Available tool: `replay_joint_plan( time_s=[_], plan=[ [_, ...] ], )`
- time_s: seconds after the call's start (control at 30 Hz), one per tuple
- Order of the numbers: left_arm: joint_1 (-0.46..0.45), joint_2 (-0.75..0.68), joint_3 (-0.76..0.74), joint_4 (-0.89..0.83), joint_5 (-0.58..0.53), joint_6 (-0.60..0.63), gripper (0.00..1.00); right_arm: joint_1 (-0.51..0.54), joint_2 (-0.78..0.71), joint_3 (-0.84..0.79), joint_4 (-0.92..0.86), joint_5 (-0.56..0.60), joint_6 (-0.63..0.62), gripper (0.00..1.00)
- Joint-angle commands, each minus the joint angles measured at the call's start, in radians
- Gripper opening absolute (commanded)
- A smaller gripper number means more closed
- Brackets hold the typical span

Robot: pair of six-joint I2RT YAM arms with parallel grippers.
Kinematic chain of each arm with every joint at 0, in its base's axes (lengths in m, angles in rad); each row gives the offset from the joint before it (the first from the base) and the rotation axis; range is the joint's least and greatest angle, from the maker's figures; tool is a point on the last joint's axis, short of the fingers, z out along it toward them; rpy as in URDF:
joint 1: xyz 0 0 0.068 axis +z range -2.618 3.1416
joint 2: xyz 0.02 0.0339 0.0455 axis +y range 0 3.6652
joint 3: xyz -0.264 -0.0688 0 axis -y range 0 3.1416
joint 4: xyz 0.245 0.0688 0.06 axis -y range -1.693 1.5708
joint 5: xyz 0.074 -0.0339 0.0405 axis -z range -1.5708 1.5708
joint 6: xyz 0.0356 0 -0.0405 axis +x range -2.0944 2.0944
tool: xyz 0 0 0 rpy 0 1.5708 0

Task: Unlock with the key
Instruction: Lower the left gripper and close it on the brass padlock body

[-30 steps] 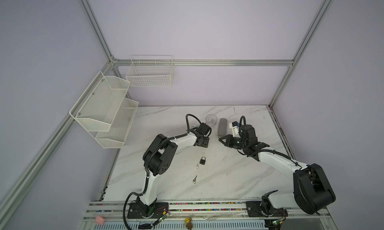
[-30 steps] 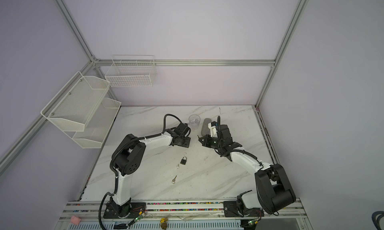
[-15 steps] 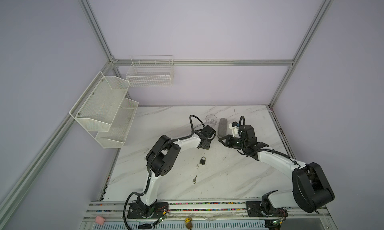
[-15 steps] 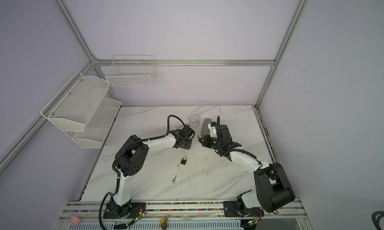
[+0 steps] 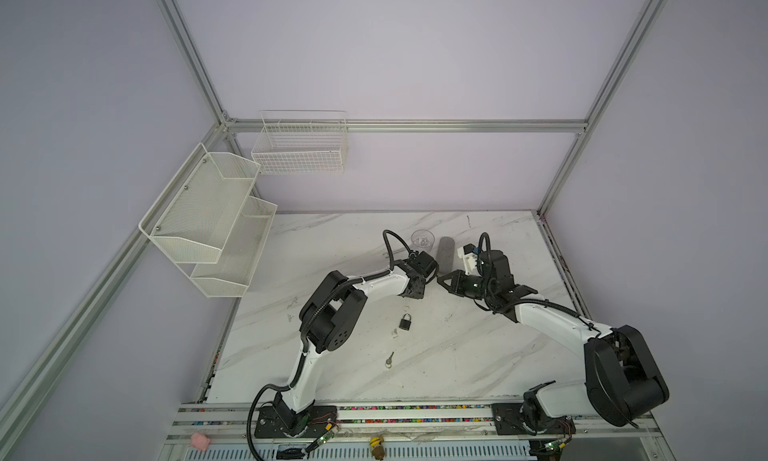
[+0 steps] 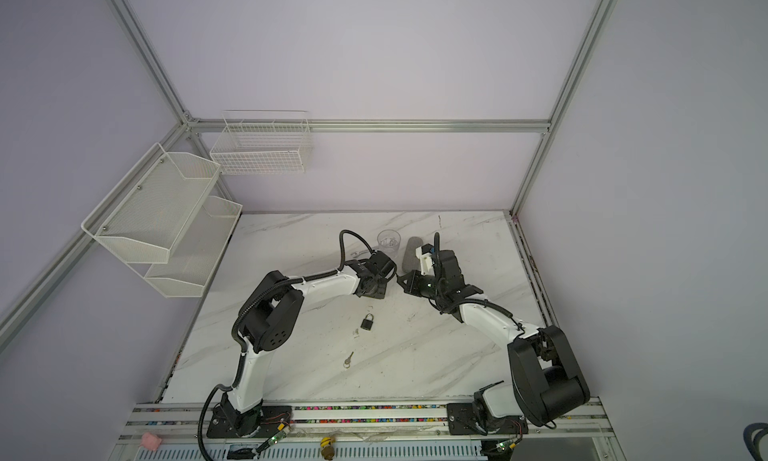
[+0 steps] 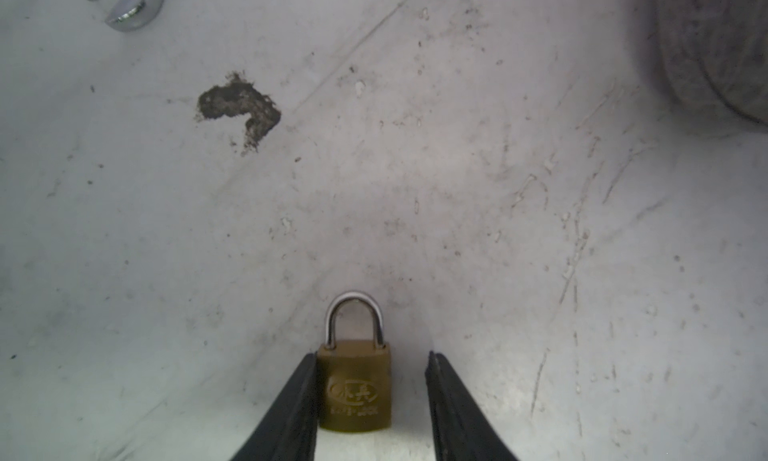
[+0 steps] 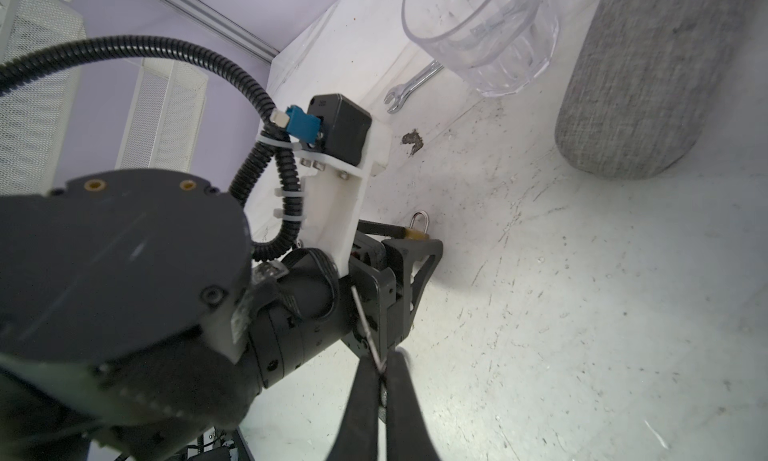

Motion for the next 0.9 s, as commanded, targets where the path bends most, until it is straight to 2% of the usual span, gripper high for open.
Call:
replay_joint_plan(
  time_s=[0.0, 0.4, 0.87],
  plan=[
    [0.001, 0.038, 0.027, -0.111, -0.032, -0.031, 0.41, -0.005, -0.005, -0.010, 0.026, -0.013, -0.012, 0.00],
    [0.007, 0.085, 0.058, -0.163, -0.074, -0.059, 0.33, -0.007, -0.005, -0.009, 0.025, -0.018, -0.012, 0.00],
    [0.019, 0.069, 0.047, -0.165, -0.033, -0.078, 0.22, -0.008, -0.004, 0.000, 0.025, -0.026, -0.009, 0.00]
  ],
)
